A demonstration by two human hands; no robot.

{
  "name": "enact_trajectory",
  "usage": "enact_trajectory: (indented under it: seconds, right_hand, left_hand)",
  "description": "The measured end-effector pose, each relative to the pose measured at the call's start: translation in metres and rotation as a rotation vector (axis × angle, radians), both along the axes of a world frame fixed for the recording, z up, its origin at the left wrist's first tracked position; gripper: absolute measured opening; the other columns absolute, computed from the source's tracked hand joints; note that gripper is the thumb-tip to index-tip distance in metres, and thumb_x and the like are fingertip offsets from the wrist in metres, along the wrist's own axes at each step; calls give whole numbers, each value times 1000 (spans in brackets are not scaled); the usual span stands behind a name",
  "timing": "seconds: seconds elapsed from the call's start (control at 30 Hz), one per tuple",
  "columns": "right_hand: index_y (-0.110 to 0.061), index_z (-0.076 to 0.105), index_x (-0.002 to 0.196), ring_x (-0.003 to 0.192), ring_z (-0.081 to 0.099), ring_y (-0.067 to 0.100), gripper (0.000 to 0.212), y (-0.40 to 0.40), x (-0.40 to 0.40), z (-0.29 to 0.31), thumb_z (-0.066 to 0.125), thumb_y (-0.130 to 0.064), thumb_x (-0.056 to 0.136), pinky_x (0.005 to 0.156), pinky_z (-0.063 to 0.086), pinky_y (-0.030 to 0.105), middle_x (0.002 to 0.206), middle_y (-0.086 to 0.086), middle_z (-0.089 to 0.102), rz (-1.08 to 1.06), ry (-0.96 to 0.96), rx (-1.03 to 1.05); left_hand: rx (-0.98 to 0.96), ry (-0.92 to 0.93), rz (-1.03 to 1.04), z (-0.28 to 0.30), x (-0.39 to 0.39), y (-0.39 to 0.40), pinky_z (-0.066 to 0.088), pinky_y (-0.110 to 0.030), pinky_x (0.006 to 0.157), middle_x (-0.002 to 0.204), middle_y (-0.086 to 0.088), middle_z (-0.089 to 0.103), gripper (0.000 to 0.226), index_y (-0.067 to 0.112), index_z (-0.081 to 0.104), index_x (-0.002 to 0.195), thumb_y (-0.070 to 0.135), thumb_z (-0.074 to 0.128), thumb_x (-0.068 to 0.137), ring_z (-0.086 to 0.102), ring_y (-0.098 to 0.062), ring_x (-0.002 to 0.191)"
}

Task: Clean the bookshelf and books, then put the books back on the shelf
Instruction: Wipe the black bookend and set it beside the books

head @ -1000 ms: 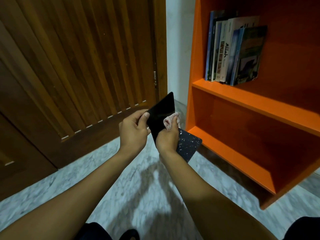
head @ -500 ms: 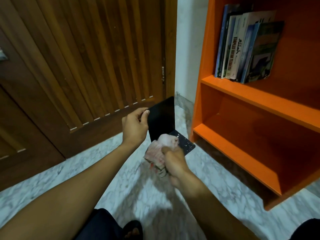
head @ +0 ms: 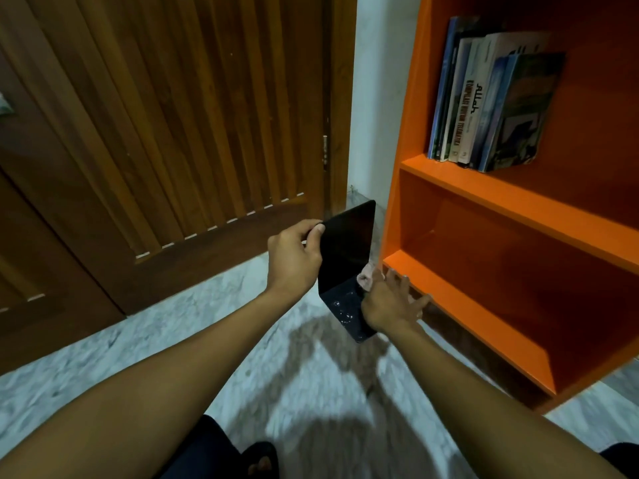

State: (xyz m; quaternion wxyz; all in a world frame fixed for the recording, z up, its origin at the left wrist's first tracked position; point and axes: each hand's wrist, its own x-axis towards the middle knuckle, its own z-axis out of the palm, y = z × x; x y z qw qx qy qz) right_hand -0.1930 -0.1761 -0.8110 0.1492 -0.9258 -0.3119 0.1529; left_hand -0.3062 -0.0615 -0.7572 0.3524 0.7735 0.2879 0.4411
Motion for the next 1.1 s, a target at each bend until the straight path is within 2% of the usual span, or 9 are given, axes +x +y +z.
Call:
enact_trajectory:
  seconds: [0.07, 0.17, 0.37, 0.6, 0.77, 0.87, 0.93, 1.0, 1.1]
  right_hand:
    - [-17, 1, 158, 151, -16, 38, 77, 3, -14, -14, 45, -23, 95, 108, -13, 76, 166, 13, -8, 17, -96, -41]
    - [-13, -2, 158, 151, -17, 37, 79, 4, -32, -29, 43, -27, 94, 107, -17, 72, 166, 15, -7, 66, -194, -48]
    - [-10, -3, 158, 152, -13, 33, 83, 3, -52, -40, 46, -30, 94, 112, -16, 65, 166, 14, -6, 174, -168, -17]
    - [-14, 2, 158, 154, -6, 25, 75, 1, -74, -46, 42, -27, 96, 122, -6, 55, 167, 8, 1, 353, -165, 78]
    - [-15, 24, 156, 153, 12, 18, 66, -6, -84, -50, 47, -12, 94, 122, -3, 36, 164, 3, 21, 507, -139, 282]
    - [-14, 45, 144, 142, 35, 18, 56, -8, -83, -53, 47, -6, 88, 120, 10, 31, 148, 5, 48, 603, -92, 411]
    - [-12, 59, 124, 120, 47, 18, 41, -10, -83, -52, 49, -3, 85, 112, 21, 31, 123, 7, 62, 668, -93, 464]
    - [-7, 60, 104, 102, 49, 23, 27, -14, -82, -51, 52, 3, 80, 98, 28, 31, 104, 14, 65, 728, -106, 490]
    - [-8, 60, 104, 97, 54, 29, 33, -23, -80, -51, 52, 5, 75, 87, 31, 30, 100, 13, 65, 839, -123, 437]
  left_hand:
    - [-23, -8, 24, 0, 1, 2, 61, -40, 76, 89, 8, 75, 21, 16, 77, 105, 21, 57, 99, 70, -7, 85]
    - [-67, 10, 27, -2, -2, 7, 61, -40, 79, 92, 7, 76, 22, 17, 77, 106, 23, 57, 99, 70, -10, 88]
    - [-73, 64, 21, -2, 0, 6, 60, -40, 83, 96, 4, 76, 21, 14, 77, 107, 21, 58, 100, 70, -13, 93]
    - [-131, 70, 52, -2, 2, 9, 60, -43, 83, 95, 4, 75, 21, 16, 77, 106, 21, 58, 100, 69, -17, 93]
    - [-171, 60, 89, -1, -3, 15, 59, -43, 87, 93, 5, 72, 21, 13, 76, 108, 20, 58, 100, 68, -18, 96]
    - [-176, 57, 86, -2, -4, 16, 60, -43, 87, 97, 3, 73, 21, 13, 75, 111, 20, 58, 100, 69, -18, 96]
    - [-160, 54, 89, -2, -4, 16, 60, -41, 86, 96, 4, 72, 21, 13, 75, 110, 19, 58, 100, 69, -18, 95]
    - [-134, 60, 97, -4, -4, 17, 60, -40, 86, 93, 5, 71, 21, 12, 76, 109, 19, 57, 101, 68, -18, 94]
    - [-104, 84, 98, -7, -5, 20, 60, -39, 86, 93, 6, 70, 22, 12, 76, 109, 19, 56, 101, 68, -17, 94]
